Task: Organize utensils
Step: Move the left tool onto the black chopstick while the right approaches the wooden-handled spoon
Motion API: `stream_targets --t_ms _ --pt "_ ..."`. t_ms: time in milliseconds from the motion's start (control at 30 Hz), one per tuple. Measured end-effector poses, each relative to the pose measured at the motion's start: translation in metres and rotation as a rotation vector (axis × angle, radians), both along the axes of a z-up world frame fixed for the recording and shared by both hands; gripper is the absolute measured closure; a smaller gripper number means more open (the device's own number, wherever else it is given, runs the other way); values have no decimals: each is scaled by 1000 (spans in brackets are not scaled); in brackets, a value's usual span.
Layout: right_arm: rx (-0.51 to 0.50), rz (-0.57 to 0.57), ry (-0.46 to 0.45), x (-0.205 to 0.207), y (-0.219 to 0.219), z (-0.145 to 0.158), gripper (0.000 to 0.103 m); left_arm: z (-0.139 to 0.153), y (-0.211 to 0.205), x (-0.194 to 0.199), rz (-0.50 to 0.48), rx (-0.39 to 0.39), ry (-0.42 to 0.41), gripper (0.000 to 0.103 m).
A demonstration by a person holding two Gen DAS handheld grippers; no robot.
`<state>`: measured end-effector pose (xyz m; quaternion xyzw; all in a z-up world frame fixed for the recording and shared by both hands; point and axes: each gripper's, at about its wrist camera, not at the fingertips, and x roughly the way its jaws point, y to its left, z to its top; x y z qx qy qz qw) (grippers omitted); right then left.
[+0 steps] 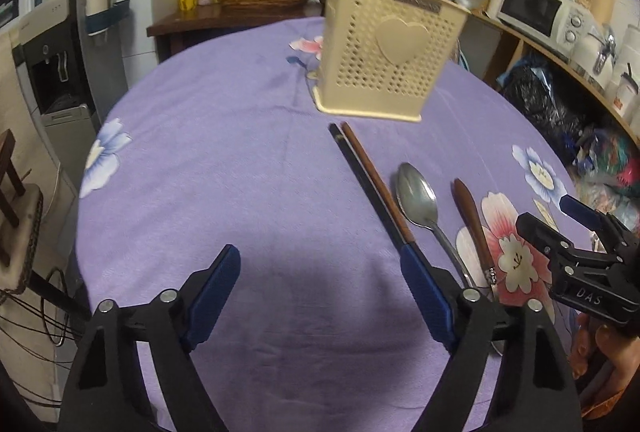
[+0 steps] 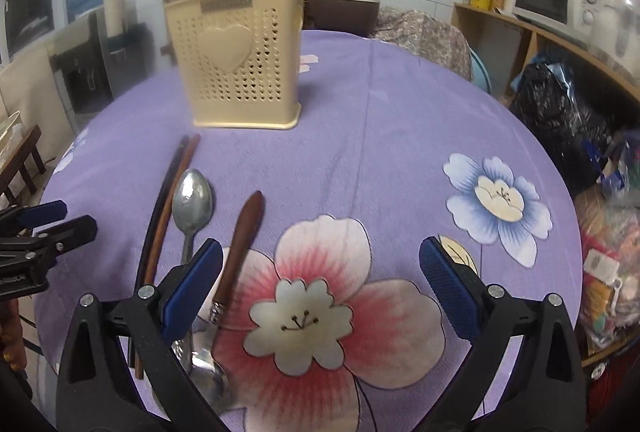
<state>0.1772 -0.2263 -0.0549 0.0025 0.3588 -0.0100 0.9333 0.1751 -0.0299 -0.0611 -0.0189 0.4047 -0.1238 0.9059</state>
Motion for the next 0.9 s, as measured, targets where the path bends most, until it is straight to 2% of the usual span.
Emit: stream_targets --t_ms 267,433,633,900 --pt "32 -34 7 -9 -15 -1 6 -16 -34 3 -28 94 31 28" --pt "42 -41 10 -8 -17 1 6 -18 -40 3 -28 118 36 30" --pt "39 -36 11 -8 -16 2 6 -19 -37 4 -14 102 47 30" --pt "43 -30 23 -7 -11 0 6 -20 -42 26 4 138 44 32"
